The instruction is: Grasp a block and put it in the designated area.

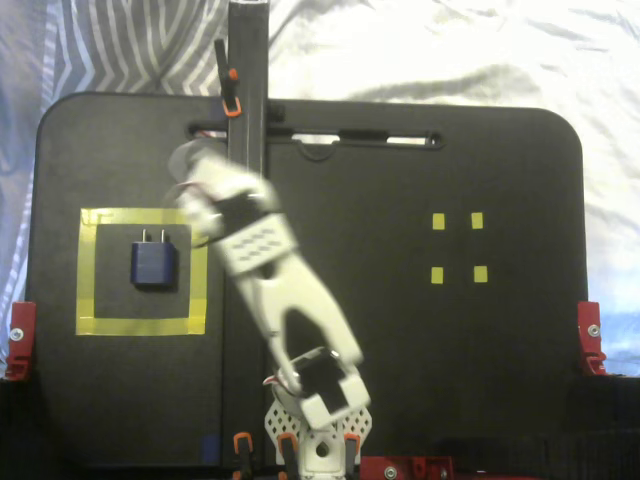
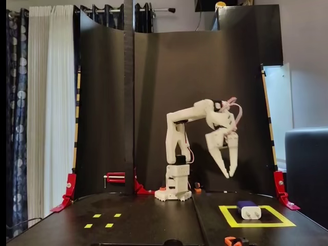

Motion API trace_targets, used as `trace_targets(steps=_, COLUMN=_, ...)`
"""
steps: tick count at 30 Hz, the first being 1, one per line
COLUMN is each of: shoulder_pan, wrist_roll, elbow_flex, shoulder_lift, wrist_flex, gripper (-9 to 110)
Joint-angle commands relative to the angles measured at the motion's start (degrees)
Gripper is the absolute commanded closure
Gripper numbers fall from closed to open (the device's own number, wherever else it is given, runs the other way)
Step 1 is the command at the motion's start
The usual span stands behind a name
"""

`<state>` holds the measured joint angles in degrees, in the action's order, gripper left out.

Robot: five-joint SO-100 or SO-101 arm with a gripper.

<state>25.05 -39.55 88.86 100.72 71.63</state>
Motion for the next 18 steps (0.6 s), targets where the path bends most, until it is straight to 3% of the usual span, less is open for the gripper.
trace_targets(steps=1, shoulder_pan=-4.9, wrist_roll=2.4, elbow_flex=-1.8, shoulder_lift=4.2, wrist_flex=-3.3, gripper=102)
trace_targets(steps=7, shoulder_pan=-13.8, wrist_roll=7.8, elbow_flex=0.1, shoulder_lift=8.2, wrist_flex=-11.4, gripper=102)
trace_targets(steps=18, shoulder_pan=-23.8, wrist_roll=18.4, elbow_flex=20.6, shoulder_lift=21.5, wrist_flex=-35.9, gripper=102)
